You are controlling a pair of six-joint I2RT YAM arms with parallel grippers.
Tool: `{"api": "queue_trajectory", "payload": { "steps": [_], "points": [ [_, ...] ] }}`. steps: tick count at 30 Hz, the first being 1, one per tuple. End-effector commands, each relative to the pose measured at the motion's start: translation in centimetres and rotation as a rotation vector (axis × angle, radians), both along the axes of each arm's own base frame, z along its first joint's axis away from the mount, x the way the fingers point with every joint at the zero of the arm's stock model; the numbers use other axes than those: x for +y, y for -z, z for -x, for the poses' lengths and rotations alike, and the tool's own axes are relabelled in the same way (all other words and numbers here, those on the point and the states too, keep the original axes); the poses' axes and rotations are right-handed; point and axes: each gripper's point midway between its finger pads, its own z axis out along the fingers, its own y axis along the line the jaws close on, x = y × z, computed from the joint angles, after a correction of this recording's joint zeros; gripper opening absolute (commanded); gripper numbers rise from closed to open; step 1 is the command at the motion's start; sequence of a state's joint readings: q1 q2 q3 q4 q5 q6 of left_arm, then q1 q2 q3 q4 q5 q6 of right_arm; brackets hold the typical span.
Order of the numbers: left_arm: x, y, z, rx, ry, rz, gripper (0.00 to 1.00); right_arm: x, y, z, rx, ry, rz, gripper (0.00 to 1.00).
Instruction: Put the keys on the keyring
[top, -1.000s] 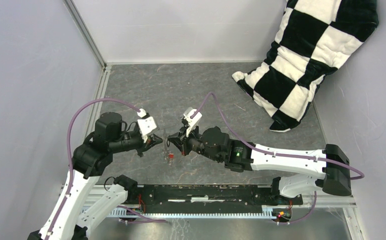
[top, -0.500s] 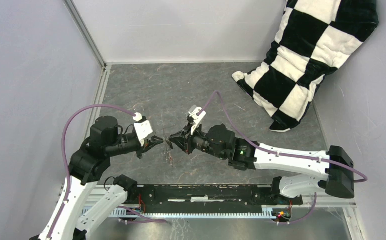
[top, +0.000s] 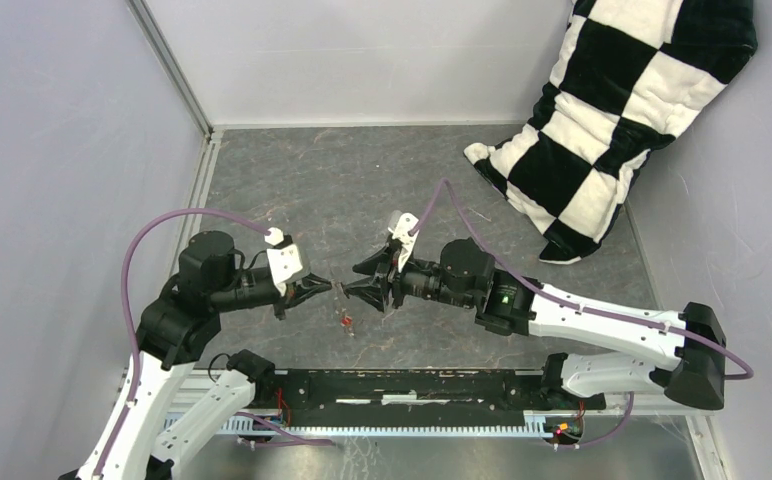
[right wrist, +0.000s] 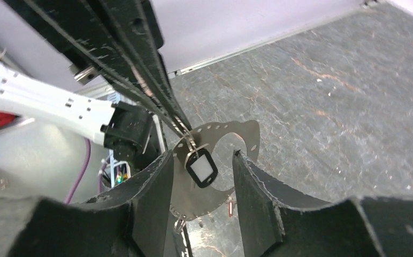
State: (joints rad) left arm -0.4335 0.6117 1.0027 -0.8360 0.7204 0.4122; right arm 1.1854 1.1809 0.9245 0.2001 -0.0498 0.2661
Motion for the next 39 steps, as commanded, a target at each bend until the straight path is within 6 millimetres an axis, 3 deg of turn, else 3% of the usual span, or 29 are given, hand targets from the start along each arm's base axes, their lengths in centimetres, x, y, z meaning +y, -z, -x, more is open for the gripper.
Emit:
{"api": "queue_trajectory", "payload": {
  "steps": [1,9,15,21,27,33,35,36,39],
  "points": [
    [-0.9,-2.9,1.1,-0.105,0.119,0.045,0.02,-0.6,-5.0,1.7,-0.203,-0.161,-0.056,0.51],
    [-1.5,-3.5,3.8,-0.124,0.278,0.069,0.02,-1.1,-6.5,3.4,-0.327,-0.400,-0.088,0.50],
    [-1.8,-3.9,3.9,-0.123,0.304,0.081,0.02,-0.2,-7.0,4.7,-0.330,-0.520,-0.102,0.45],
    [-1.9,-4.2,3.7,-0.124,0.294,0.089,0.02,0.3,-6.1,5.7,-0.288,-0.602,-0.094,0.40],
    [-1.9,-4.3,3.8,-0.126,0.294,0.092,0.02,0.9,-5.5,4.9,-0.269,-0.576,-0.070,0.33],
    [-1.8,-3.7,3.6,-0.113,0.282,0.083,0.02,1.4,-5.4,3.7,-0.250,-0.513,-0.048,0.01],
    [-1.6,-3.0,3.2,-0.105,0.260,0.060,0.02,1.3,-4.9,3.0,-0.238,-0.478,-0.005,0.01],
    [-1.5,-2.6,3.0,-0.105,0.251,0.046,0.04,1.2,-4.7,2.7,-0.220,-0.461,0.023,0.01],
    [-0.9,-1.7,2.3,-0.111,0.222,-0.006,0.23,0.7,-3.4,2.0,-0.220,-0.434,0.126,0.01]
  ]
}}
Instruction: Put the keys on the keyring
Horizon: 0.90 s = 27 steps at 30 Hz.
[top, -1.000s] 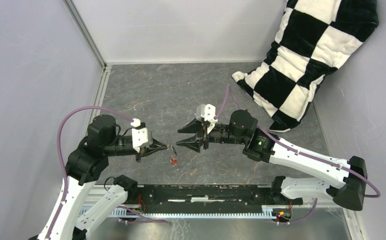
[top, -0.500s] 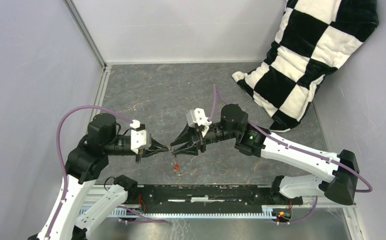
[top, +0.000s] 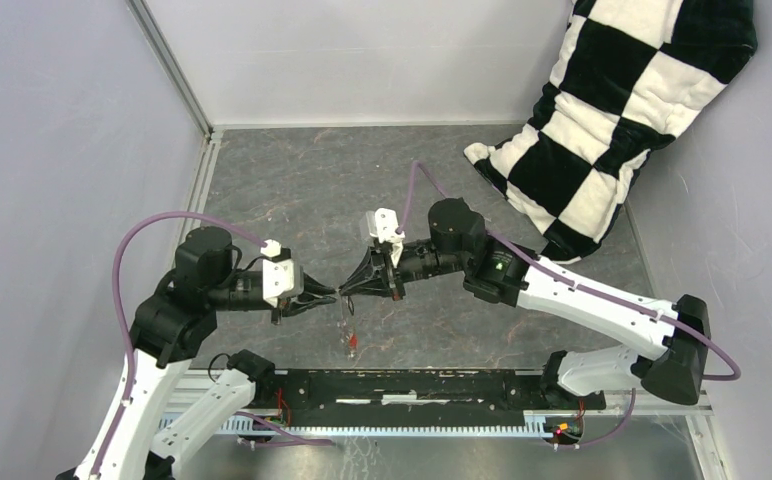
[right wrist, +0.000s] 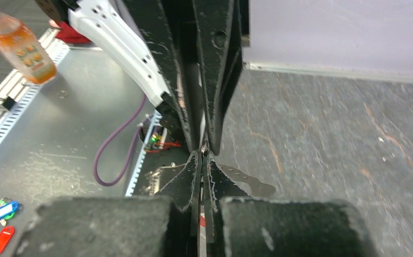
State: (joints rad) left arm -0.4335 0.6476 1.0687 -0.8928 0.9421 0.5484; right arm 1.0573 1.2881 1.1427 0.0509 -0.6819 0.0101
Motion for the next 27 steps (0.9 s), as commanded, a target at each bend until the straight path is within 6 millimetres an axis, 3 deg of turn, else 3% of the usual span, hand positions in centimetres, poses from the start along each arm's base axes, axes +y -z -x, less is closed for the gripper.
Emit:
{"api": "queue_trajectory", "payload": {
  "steps": [1,5,12,15,20,24,27],
  "points": [
    [0.6,0.6,-0.8,-0.059,-0.019,-0.058,0.25,-0.7,-0.1,-2.0,-0.052,0.104,0.103,0.00],
    [0.6,1.1,-0.9,-0.037,0.009,-0.094,0.28,-0.5,0.8,-2.1,-0.081,0.109,0.230,0.01],
    [0.1,1.2,-2.2,-0.022,0.016,-0.119,0.30,1.1,0.6,-1.5,-0.141,0.081,0.351,0.01],
    [0.5,1.2,-2.9,-0.048,-0.020,-0.143,0.29,1.1,0.6,-1.5,-0.147,0.086,0.361,0.01],
    [1.2,1.0,-2.0,-0.096,-0.021,-0.152,0.26,0.9,-0.1,-1.9,-0.159,0.112,0.344,0.01],
    [1.4,0.0,-1.2,-0.165,-0.012,-0.120,0.26,0.9,-0.6,-1.6,-0.151,0.107,0.325,0.01],
    [1.4,-1.2,-2.1,-0.213,-0.079,-0.069,0.29,1.1,-0.7,-1.0,-0.132,0.081,0.308,0.01]
  ]
}}
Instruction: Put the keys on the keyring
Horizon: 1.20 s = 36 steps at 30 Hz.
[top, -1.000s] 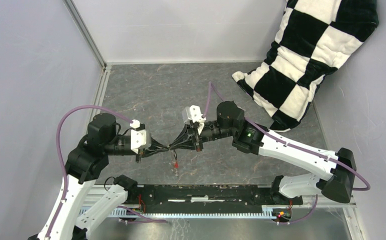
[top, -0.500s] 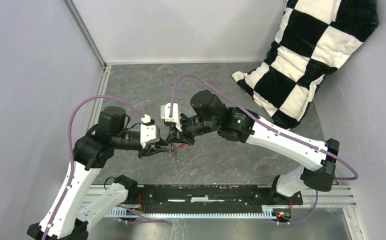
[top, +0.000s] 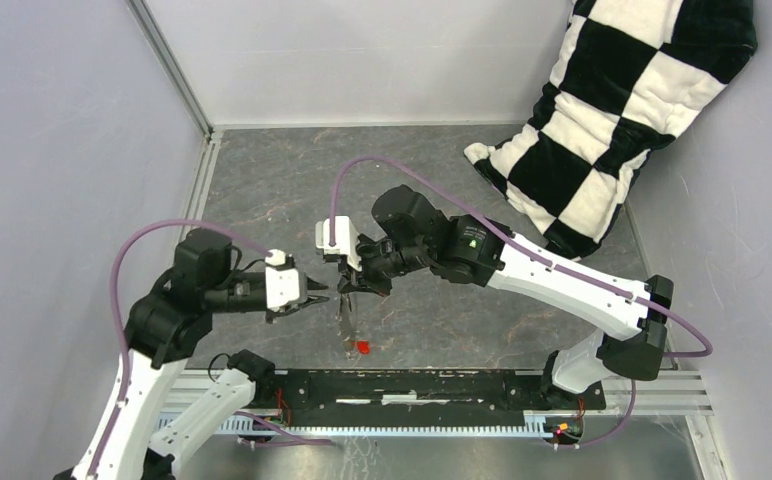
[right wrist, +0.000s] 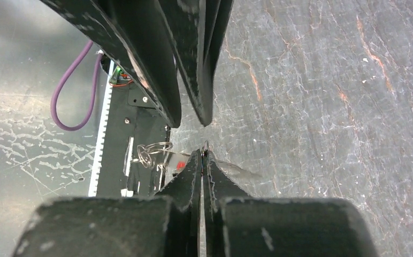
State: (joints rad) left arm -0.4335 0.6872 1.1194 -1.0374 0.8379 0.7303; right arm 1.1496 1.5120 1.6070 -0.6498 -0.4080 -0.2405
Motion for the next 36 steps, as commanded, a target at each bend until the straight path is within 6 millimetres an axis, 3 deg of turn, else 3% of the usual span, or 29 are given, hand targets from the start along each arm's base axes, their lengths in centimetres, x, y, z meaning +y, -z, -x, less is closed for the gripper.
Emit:
{"api": "queue_trajectory", "payload": {
  "steps": [1,4,8,16,30,33,36],
  "points": [
    [0.0,-2.9,-1.3,-0.153,-0.054,0.079,0.31,0.5,-3.8,0.8,-0.017,-0.031,-0.115,0.01],
    [-0.2,-3.1,-1.5,-0.150,-0.056,0.092,0.37,0.6,-3.9,1.0,-0.006,-0.039,-0.121,0.01],
    [-0.6,-1.8,-0.7,-0.064,0.006,0.053,0.40,0.8,-4.4,1.3,0.004,-0.053,-0.143,0.01],
    [-0.5,-0.8,-1.4,-0.028,-0.007,0.004,0.40,1.1,-4.4,1.6,0.017,-0.075,-0.151,0.01],
    [-1.6,-1.1,-0.7,0.051,0.070,0.037,0.02,1.9,-4.8,1.2,0.031,-0.061,-0.160,0.00],
    [-1.7,-1.1,-1.1,0.046,0.055,0.037,0.02,1.6,-5.3,0.9,0.030,-0.033,-0.186,0.10],
    [-1.7,-1.9,-1.7,0.016,0.008,0.074,0.02,0.3,-6.1,0.1,0.026,0.015,-0.259,0.26]
  ]
}}
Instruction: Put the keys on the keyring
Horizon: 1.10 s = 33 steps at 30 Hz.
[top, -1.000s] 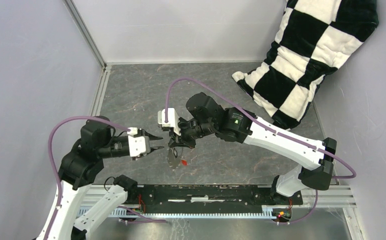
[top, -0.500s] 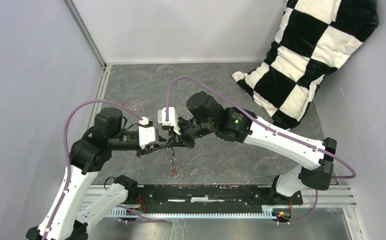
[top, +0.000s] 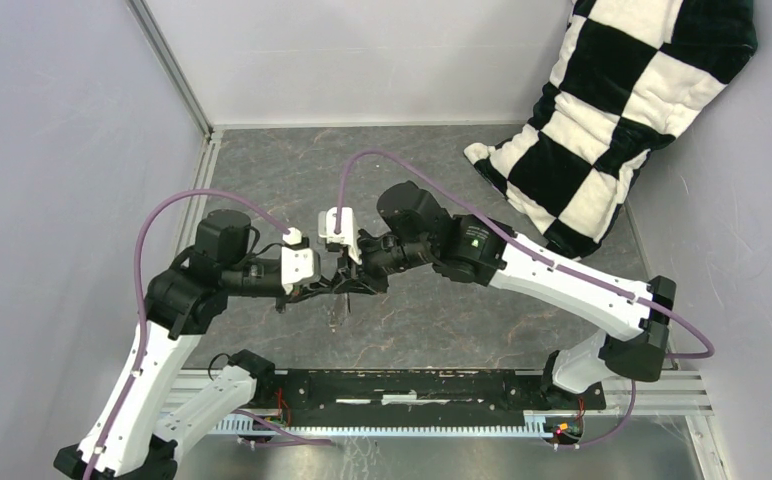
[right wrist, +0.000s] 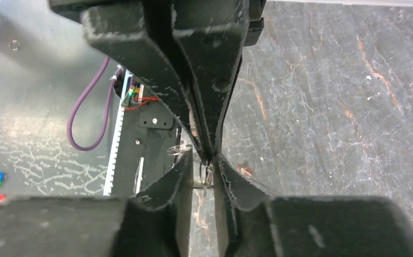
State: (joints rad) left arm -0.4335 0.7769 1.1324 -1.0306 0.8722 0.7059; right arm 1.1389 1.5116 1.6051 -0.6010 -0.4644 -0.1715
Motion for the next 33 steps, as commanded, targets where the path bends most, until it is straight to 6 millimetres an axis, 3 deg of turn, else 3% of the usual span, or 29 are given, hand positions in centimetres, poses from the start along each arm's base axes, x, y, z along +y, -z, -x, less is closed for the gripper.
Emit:
{"api": "queue_trajectory", "payload": {
  "steps": [1,7,10,17,27,28,31,33],
  "points": [
    [-0.7,-2.9,-0.8,-0.087,-0.023,0.100,0.02,-0.9,-5.4,-0.7,-0.040,0.045,-0.241,0.30],
    [-1.8,-5.4,0.1,-0.047,-0.018,0.258,0.02,-4.0,-7.0,-0.1,-0.014,0.039,-0.489,0.48],
    [-2.4,-6.5,0.5,-0.016,0.006,0.319,0.02,-4.2,-7.2,0.2,-0.005,0.023,-0.539,0.51],
    [-2.7,-6.4,0.8,-0.009,0.043,0.317,0.02,-3.7,-8.3,0.6,-0.002,-0.016,-0.571,0.53],
    [-2.4,-6.8,1.1,-0.038,0.038,0.323,0.02,-2.7,-6.5,0.5,0.050,-0.036,-0.509,0.31],
    [-2.4,-6.9,1.2,-0.040,0.042,0.325,0.02,-2.7,-6.4,0.4,0.050,-0.031,-0.503,0.27],
    [-2.3,-6.8,1.4,-0.042,0.048,0.318,0.02,-2.8,-6.4,-0.2,0.032,-0.004,-0.491,0.01],
    [-2.1,-6.0,1.4,-0.052,0.053,0.286,0.02,-3.1,-6.3,-0.8,0.012,0.029,-0.466,0.01]
  ]
}}
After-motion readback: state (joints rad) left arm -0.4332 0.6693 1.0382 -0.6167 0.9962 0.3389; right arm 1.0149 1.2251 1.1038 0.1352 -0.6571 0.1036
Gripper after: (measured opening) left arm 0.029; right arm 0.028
